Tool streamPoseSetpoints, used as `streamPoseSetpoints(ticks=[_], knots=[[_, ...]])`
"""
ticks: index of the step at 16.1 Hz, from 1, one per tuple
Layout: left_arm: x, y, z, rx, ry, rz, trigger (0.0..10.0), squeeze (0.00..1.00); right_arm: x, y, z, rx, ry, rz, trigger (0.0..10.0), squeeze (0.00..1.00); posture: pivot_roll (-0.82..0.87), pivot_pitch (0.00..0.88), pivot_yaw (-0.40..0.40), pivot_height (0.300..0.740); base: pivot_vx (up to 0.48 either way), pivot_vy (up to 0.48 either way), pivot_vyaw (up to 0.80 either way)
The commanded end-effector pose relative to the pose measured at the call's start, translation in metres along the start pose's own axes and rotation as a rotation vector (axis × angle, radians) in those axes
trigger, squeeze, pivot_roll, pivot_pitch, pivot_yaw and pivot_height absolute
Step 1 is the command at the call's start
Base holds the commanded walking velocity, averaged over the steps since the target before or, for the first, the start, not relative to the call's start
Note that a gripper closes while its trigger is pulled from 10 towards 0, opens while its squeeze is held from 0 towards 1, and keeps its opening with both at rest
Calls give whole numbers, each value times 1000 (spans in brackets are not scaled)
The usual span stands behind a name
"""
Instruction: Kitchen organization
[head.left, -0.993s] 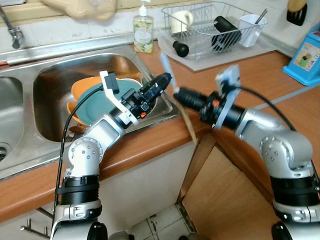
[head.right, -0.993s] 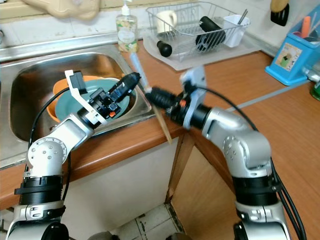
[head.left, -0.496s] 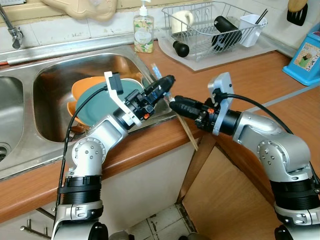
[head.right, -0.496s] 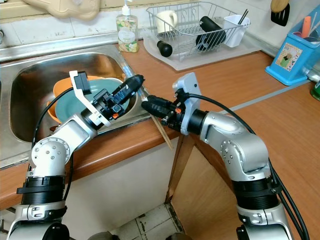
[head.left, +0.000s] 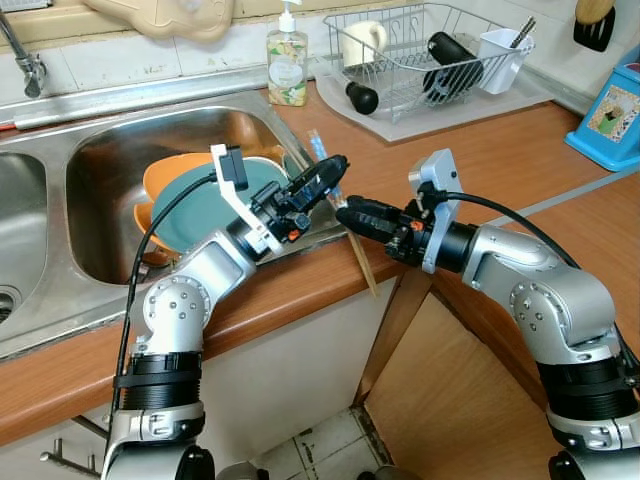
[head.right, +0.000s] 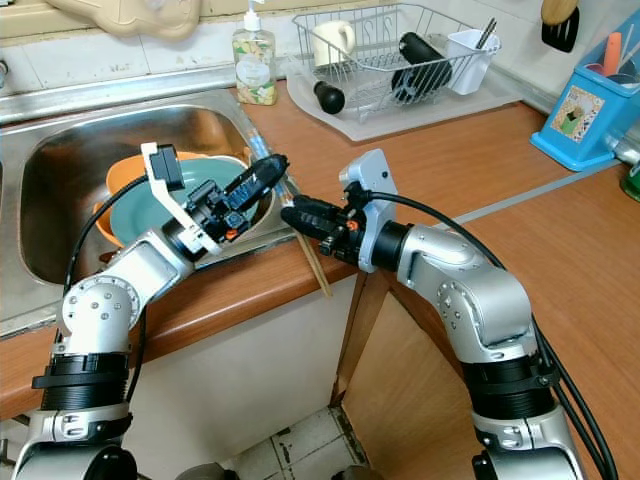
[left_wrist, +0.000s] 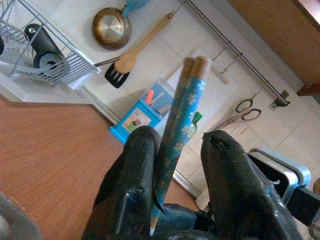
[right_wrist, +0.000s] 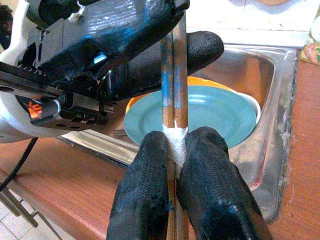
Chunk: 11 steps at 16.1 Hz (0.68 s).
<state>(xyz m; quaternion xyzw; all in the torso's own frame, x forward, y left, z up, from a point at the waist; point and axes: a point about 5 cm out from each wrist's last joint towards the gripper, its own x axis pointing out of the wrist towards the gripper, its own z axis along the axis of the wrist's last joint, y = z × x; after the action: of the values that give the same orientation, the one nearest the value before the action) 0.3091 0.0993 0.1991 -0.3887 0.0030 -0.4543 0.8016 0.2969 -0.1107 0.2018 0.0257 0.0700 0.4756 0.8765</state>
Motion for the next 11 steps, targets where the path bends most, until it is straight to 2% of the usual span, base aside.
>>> streamPoseSetpoints(ticks=[1,11], knots=[[1,-3,-1,3,13,-14,0,0,-3,-3,-1,-9,1,-25,0,0,-171,0,16,740,0,0,0],[0,0,-3,15,28,12,0,0,-2,-3,1,-19,6,-15,0,0,-171,0,13,740,0,0,0]])
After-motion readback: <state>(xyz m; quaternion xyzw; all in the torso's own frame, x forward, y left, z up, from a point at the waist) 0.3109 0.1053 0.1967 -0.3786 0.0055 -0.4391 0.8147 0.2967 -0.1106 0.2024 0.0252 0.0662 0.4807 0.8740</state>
